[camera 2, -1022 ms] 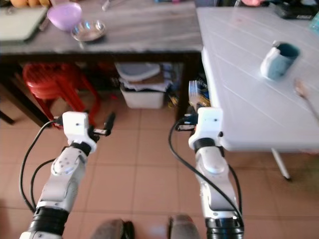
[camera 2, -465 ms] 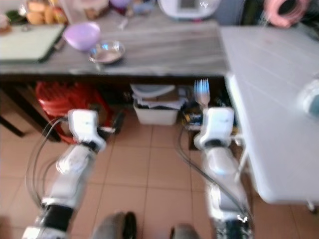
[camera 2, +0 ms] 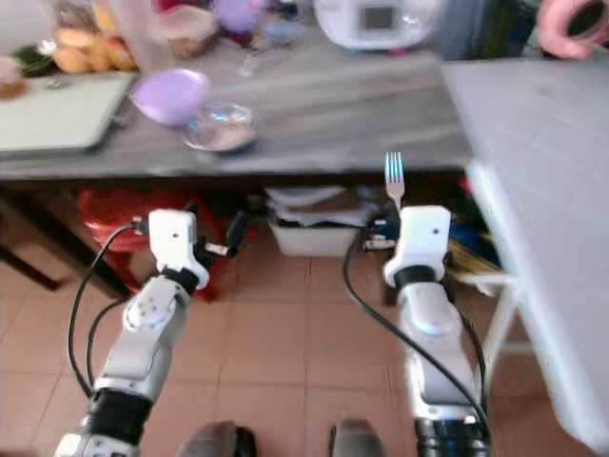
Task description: Setting the table
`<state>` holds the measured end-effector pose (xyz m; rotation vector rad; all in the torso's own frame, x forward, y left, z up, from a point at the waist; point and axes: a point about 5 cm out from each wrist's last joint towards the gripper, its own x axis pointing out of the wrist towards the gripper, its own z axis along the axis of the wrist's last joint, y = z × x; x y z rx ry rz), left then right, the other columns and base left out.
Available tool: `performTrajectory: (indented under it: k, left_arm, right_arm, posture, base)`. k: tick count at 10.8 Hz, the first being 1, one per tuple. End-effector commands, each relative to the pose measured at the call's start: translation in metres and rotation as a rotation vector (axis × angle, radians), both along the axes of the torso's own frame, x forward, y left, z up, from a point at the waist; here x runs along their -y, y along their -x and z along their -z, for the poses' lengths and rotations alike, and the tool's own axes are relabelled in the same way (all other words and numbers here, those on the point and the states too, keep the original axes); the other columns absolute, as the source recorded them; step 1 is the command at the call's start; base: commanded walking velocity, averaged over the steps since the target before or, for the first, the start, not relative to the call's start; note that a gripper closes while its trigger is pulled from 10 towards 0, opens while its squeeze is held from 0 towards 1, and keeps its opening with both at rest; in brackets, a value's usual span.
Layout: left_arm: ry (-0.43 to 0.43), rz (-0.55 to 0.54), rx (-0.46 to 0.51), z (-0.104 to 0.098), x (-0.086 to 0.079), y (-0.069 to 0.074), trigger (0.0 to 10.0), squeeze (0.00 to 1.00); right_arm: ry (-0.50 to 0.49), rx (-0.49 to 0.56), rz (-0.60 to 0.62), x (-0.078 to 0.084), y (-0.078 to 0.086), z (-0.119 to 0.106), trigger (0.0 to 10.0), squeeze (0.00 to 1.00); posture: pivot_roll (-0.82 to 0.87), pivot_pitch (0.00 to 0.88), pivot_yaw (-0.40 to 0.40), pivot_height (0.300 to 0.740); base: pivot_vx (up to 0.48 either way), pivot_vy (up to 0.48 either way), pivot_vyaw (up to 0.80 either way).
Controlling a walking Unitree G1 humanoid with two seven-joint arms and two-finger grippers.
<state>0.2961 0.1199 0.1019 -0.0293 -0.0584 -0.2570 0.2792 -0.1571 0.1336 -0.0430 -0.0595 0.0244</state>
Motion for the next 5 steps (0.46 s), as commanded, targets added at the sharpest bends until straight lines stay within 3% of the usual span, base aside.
performTrajectory:
  k: [1, 5]
  left_arm:
    - [0.002, -0.004, 0.012, -0.0029, -0.0002, -0.0003, 10.0, 0.00]
    - [0.032, 0.016, 0.003, -0.0004, 0.0022, 0.0045, 10.0, 0.00]
  right_arm:
    - [0.011, 0.015, -0.001, 0.0005, 0.0002, -0.0033, 10.0, 0.00]
    - [0.001, 0.023, 0.005, 0.0000, -0.0017, -0.0047, 10.0, 0.00]
  posture:
    - [-0.10, 0.111, 0.074, 0.740]
    - [-0.09, 0.108, 0.072, 0.740]
  base:
    - [0.480, 0.000, 0.00]
    - [0.480, 0.000, 0.00]
